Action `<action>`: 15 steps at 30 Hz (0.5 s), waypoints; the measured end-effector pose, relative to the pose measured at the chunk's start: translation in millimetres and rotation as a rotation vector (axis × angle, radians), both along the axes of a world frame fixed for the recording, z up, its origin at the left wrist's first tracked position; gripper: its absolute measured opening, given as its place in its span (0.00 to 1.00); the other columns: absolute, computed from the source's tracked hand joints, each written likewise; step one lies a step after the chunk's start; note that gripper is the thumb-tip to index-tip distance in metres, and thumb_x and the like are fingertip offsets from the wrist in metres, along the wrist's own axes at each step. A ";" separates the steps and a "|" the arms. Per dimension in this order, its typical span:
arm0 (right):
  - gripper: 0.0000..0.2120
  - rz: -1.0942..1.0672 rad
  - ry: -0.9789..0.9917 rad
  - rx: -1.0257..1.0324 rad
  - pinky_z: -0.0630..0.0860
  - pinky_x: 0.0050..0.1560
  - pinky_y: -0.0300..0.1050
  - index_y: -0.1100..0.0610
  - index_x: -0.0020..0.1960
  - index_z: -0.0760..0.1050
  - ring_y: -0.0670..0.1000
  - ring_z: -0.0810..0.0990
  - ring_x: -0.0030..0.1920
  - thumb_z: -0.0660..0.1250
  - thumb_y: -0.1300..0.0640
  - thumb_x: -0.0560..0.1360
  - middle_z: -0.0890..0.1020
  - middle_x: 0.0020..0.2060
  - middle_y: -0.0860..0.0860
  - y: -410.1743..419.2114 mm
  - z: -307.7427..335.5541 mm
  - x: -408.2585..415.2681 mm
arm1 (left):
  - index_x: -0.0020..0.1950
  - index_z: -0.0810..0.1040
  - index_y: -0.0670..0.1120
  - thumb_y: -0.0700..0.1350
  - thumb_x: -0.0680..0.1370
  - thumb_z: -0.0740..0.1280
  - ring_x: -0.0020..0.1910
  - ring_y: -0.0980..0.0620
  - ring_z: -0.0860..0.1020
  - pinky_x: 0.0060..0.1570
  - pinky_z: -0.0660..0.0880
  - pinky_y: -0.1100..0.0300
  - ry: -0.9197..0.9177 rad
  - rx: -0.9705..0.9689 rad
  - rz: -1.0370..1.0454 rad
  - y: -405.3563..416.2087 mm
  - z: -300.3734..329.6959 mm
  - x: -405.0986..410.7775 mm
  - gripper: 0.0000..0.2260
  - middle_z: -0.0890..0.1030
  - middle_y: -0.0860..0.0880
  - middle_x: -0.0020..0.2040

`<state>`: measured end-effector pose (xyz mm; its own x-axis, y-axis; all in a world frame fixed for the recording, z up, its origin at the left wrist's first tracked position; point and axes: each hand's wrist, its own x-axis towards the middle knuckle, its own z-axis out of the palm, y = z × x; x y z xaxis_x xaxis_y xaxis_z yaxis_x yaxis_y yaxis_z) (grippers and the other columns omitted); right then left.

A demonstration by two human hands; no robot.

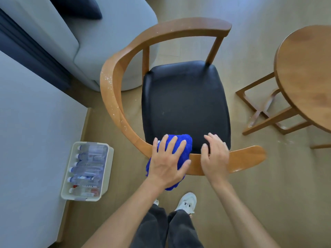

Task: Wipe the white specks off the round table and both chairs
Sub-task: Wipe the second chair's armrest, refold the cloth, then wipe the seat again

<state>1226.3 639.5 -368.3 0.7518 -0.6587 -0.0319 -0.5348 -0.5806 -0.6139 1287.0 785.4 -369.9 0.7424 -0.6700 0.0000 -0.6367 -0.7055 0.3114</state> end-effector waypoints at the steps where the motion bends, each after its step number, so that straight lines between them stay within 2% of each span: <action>1: 0.20 0.030 0.070 -0.118 0.65 0.68 0.58 0.60 0.55 0.81 0.58 0.78 0.63 0.53 0.53 0.77 0.83 0.56 0.55 -12.4 -13.6 -4.4 | 0.65 0.76 0.47 0.58 0.74 0.62 0.63 0.37 0.72 0.62 0.67 0.37 0.003 0.027 0.035 -5.4 -2.4 -5.6 0.24 0.77 0.43 0.64; 4: 0.18 0.112 0.205 -0.342 0.67 0.61 0.54 0.58 0.41 0.81 0.56 0.82 0.49 0.54 0.54 0.77 0.85 0.41 0.52 -27.0 -36.9 -13.7 | 0.64 0.77 0.48 0.57 0.72 0.63 0.59 0.38 0.74 0.59 0.70 0.38 -0.015 0.042 0.061 -21.7 -5.7 -20.6 0.23 0.78 0.43 0.61; 7: 0.19 0.114 0.193 -0.485 0.69 0.51 0.50 0.56 0.31 0.74 0.55 0.78 0.35 0.54 0.56 0.78 0.78 0.28 0.50 -28.7 -38.7 -13.1 | 0.65 0.75 0.50 0.57 0.73 0.63 0.60 0.38 0.74 0.60 0.70 0.38 -0.046 0.034 0.020 -27.6 -11.5 -26.1 0.23 0.77 0.43 0.62; 11: 0.20 0.125 0.116 -0.551 0.67 0.45 0.51 0.56 0.27 0.68 0.56 0.71 0.29 0.55 0.57 0.77 0.71 0.24 0.51 -31.4 -41.3 -16.1 | 0.63 0.77 0.49 0.54 0.72 0.66 0.57 0.40 0.75 0.57 0.72 0.42 -0.121 -0.073 -0.093 -13.4 -13.7 -7.1 0.21 0.79 0.45 0.59; 15: 0.21 0.114 0.128 -0.490 0.67 0.47 0.50 0.57 0.27 0.69 0.54 0.71 0.30 0.54 0.56 0.77 0.72 0.25 0.50 -31.3 -39.9 -15.6 | 0.60 0.79 0.45 0.51 0.71 0.67 0.51 0.38 0.77 0.57 0.71 0.43 -0.209 -0.138 -0.224 54.0 -15.0 65.3 0.20 0.80 0.43 0.55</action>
